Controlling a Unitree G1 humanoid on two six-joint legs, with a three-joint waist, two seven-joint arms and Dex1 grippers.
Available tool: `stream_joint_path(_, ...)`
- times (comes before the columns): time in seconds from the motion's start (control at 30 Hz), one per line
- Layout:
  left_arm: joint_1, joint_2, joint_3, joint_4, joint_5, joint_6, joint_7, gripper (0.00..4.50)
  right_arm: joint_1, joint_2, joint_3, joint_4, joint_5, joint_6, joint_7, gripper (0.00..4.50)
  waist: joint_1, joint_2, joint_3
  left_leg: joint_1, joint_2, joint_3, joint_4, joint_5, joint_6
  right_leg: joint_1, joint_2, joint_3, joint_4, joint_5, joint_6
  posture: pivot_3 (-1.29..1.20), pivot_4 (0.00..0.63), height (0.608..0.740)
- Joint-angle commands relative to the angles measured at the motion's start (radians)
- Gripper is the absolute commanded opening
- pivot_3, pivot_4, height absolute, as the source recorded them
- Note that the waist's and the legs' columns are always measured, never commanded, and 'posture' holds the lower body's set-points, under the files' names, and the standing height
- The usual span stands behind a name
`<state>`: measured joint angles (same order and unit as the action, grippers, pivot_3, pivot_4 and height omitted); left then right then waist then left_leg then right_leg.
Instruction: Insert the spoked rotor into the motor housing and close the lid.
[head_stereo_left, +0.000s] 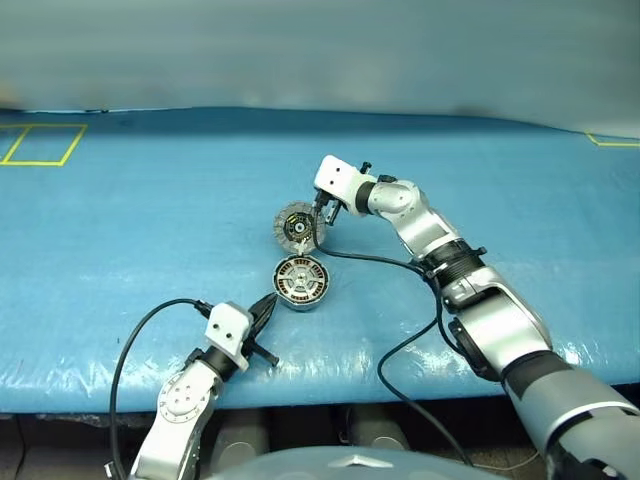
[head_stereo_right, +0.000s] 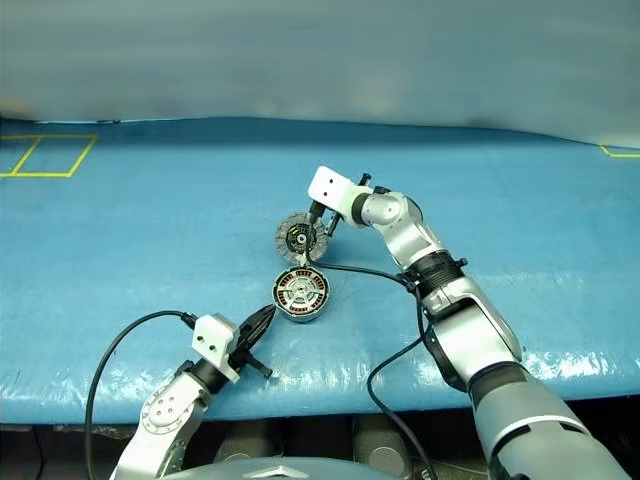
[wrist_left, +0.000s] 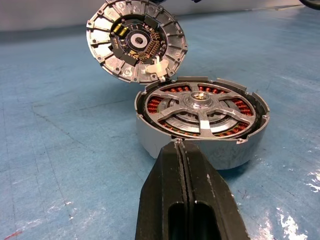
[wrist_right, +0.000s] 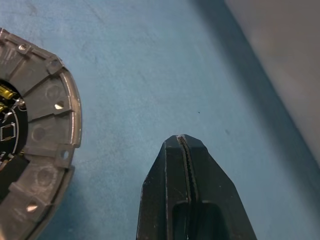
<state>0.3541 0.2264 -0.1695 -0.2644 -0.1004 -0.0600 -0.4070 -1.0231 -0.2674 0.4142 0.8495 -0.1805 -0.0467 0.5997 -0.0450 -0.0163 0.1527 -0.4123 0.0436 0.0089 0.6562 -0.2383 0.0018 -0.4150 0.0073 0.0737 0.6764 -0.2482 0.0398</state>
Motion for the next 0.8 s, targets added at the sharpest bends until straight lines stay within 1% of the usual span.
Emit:
stream_joint_path(0.03, 0.013, -0.012, -0.010, -0.056, -0.002, -0.023, 0.013, 0.02, -0.079, 0.021, -0.027, 0.109, -0.008, -0.131, 0.038, 0.00, 0.000, 0.000, 0.000, 0.000, 0.000, 0.000, 0.000, 0.000, 0.000, 0.000, 0.000, 0.000, 0.000, 0.000, 0.000, 0.00, 0.150, 0.740)
stream_joint_path(0.2, 0.020, -0.019, -0.014, -0.056, -0.001, -0.022, 0.022, 0.02, -0.119, 0.040, -0.038, 0.211, 0.001, -0.291, 0.155, 0.00, -0.002, 0.001, 0.001, 0.000, 0.001, 0.000, 0.000, 0.000, 0.000, 0.000, 0.000, 0.000, 0.000, 0.000, 0.000, 0.00, 0.150, 0.740)
stream_joint_path(0.3, 0.017, -0.026, -0.018, -0.053, 0.000, -0.021, 0.026, 0.02, -0.134, 0.046, -0.049, 0.256, 0.012, -0.352, 0.245, 0.00, -0.002, 0.002, 0.001, 0.000, 0.001, 0.000, 0.000, 0.000, 0.000, 0.000, 0.000, 0.000, 0.000, 0.000, 0.000, 0.00, 0.150, 0.740)
stream_joint_path(0.43, 0.015, -0.031, -0.015, -0.050, 0.000, -0.022, 0.031, 0.02, -0.153, 0.045, -0.050, 0.293, -0.015, -0.407, 0.278, 0.00, -0.004, 0.002, 0.001, 0.001, 0.001, 0.000, 0.000, 0.000, 0.000, 0.001, 0.000, 0.000, 0.000, 0.000, 0.000, 0.00, 0.150, 0.740)
stream_joint_path(0.63, 0.015, -0.027, -0.013, -0.042, 0.000, -0.014, 0.035, 0.02, -0.146, 0.039, -0.026, 0.262, -0.057, -0.503, 0.316, 0.00, -0.007, 0.003, 0.002, 0.001, 0.001, 0.000, 0.000, 0.000, 0.000, 0.001, 0.000, 0.000, 0.001, 0.000, 0.000, 0.00, 0.150, 0.740)
stream_joint_path(0.8, 0.001, -0.024, -0.012, -0.031, 0.000, -0.004, 0.032, 0.02, -0.117, 0.037, -0.023, 0.177, -0.043, -0.558, 0.398, 0.00, -0.008, 0.003, 0.002, 0.001, 0.001, 0.000, 0.000, 0.000, 0.000, 0.001, 0.000, 0.000, 0.001, 0.000, 0.000, 0.00, 0.150, 0.740)
